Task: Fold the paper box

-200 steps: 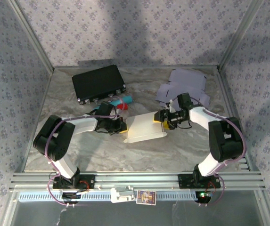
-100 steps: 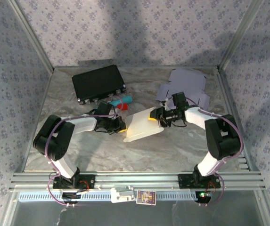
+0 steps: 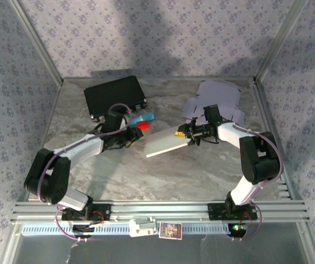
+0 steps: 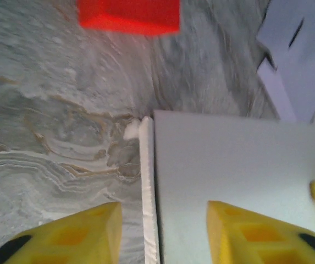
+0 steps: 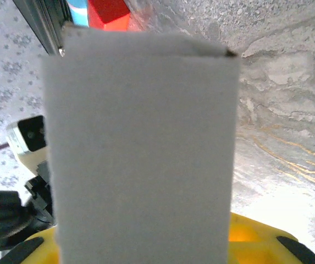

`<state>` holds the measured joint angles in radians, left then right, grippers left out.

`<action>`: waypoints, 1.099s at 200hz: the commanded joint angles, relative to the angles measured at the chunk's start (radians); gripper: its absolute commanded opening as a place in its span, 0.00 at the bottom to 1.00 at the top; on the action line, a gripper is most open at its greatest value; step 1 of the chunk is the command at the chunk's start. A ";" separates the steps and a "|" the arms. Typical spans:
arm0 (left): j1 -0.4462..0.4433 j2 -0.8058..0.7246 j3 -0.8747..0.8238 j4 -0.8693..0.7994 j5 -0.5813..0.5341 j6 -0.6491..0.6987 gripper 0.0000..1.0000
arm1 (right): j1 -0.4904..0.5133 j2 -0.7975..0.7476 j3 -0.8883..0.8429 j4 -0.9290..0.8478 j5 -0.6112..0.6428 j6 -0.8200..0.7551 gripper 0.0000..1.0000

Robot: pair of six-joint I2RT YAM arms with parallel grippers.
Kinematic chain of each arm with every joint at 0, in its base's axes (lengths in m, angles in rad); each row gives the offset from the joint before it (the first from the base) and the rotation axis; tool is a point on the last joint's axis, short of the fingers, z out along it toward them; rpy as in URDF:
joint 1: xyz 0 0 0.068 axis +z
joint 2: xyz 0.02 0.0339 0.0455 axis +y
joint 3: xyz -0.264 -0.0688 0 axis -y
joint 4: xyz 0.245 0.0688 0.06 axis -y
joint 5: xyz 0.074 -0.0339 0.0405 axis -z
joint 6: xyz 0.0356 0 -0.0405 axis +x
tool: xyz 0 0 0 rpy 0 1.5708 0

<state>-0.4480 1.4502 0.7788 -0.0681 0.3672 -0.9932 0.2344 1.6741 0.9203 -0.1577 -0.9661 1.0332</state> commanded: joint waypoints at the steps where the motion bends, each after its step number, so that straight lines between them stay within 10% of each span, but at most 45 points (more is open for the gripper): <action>1: 0.017 -0.036 -0.078 0.047 -0.070 -0.294 0.50 | -0.012 0.014 0.035 -0.056 -0.046 0.134 0.34; 98: -0.112 -0.005 -0.110 0.061 -0.098 -0.966 0.70 | -0.015 0.024 0.044 -0.181 -0.062 0.328 0.34; 220: -0.186 0.047 -0.096 0.186 -0.156 -1.249 0.63 | 0.027 0.019 -0.031 -0.188 -0.048 0.476 0.35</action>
<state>-0.6247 1.4960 0.6617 0.0803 0.2638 -2.0560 0.2317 1.6852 0.9081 -0.2665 -1.0309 1.4570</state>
